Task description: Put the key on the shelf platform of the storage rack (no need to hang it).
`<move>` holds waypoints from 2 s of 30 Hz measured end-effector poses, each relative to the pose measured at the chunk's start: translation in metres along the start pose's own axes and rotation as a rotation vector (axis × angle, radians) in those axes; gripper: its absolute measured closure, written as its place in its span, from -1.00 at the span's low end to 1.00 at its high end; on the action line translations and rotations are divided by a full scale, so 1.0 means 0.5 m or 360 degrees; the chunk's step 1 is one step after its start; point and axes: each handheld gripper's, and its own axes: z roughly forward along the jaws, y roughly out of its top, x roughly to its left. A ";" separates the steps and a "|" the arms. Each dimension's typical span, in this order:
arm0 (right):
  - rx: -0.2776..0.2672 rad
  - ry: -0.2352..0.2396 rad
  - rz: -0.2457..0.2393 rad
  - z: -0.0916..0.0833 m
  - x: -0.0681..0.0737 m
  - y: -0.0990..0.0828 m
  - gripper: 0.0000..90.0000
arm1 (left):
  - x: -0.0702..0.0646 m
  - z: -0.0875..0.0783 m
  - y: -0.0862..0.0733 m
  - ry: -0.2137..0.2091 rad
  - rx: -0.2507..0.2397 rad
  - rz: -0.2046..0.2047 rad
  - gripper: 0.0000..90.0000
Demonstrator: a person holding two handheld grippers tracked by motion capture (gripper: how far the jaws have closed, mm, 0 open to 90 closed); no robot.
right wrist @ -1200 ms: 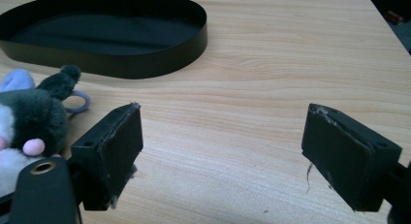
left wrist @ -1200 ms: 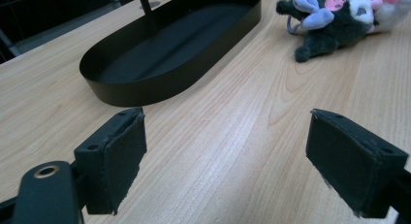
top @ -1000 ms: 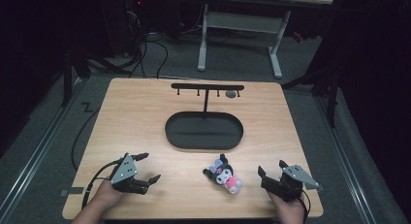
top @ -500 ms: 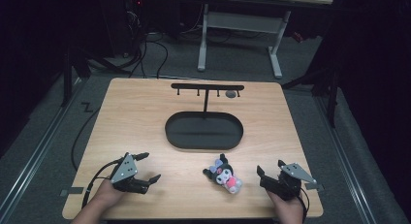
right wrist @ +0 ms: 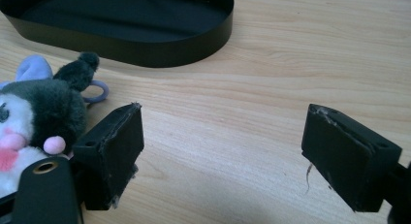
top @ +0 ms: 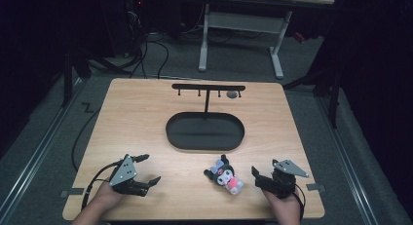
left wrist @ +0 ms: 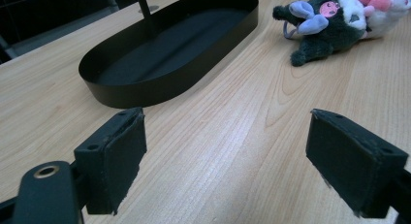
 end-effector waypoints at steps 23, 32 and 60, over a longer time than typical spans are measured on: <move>0.0204 0.0008 0.0044 0.003 -0.028 0.004 -0.56 | 0.004 -0.001 -0.001 0.0019 -0.0026 -0.0033 -0.66; 0.0296 0.0007 0.0023 0.006 -0.027 0.017 -0.57 | 0.006 -0.002 -0.001 -0.0011 -0.0023 -0.0039 -0.66; 0.0823 0.0056 -0.0115 0.025 -0.020 0.087 -0.59 | -0.001 -0.004 -0.001 0.0030 -0.0029 0.0000 -0.66</move>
